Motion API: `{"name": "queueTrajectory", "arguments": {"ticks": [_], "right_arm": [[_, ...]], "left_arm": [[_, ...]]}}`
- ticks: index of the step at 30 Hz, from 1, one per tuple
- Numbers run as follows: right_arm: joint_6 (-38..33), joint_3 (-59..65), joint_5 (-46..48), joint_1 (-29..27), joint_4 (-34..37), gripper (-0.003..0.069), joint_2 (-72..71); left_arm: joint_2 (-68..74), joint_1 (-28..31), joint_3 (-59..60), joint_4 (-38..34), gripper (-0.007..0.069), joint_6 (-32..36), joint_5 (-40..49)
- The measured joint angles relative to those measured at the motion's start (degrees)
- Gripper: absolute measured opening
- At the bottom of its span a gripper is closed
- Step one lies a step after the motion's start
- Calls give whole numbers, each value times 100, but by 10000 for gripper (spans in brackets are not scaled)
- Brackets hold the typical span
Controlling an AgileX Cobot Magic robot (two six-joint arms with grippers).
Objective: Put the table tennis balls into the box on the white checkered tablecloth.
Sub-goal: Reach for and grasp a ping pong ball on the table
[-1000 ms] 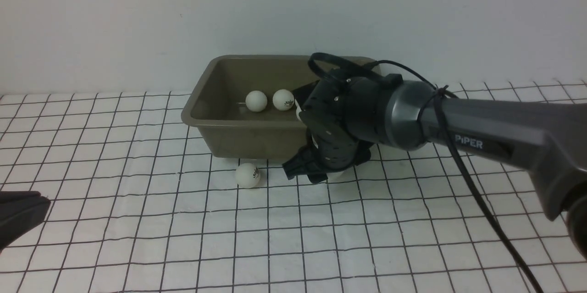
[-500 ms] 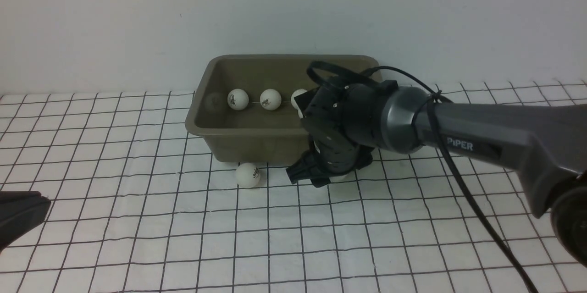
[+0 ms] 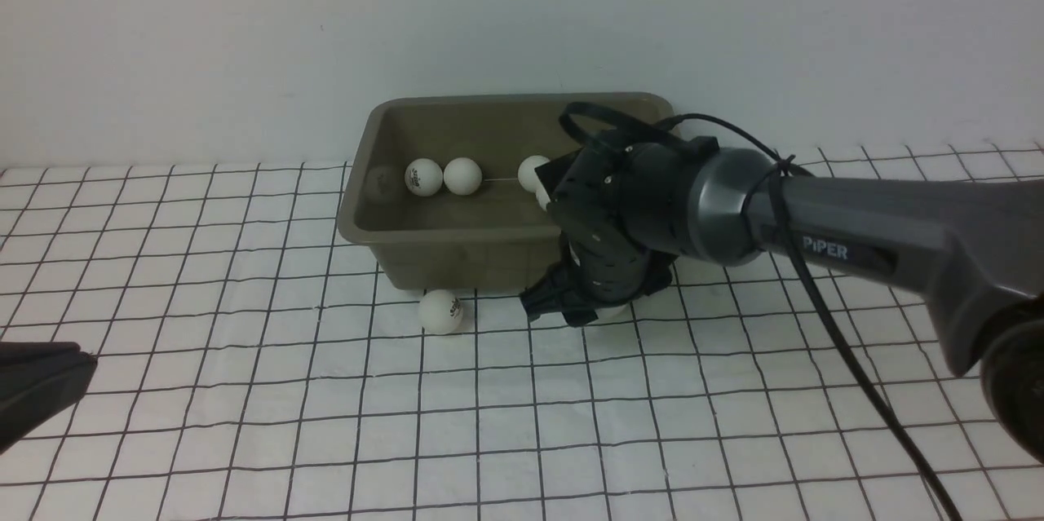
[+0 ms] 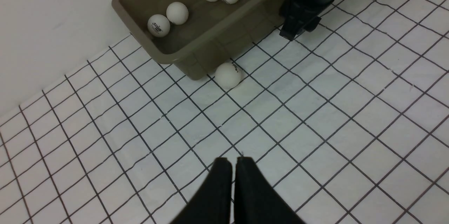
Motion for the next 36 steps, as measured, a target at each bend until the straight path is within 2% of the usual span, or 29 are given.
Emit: {"name": "queueTrajectory", "arguments": {"ticks": [13, 29, 36], "right_arm": [[-126, 0, 321, 0, 264, 364, 0], [-765, 0, 492, 0, 941, 364, 0], [-788, 0, 534, 0, 1002, 364, 0]], "left_arm": [[0, 0, 0, -11, -4, 16, 0], [0, 0, 0, -11, -4, 39, 0], [0, 0, 0, -11, -4, 39, 0]]}}
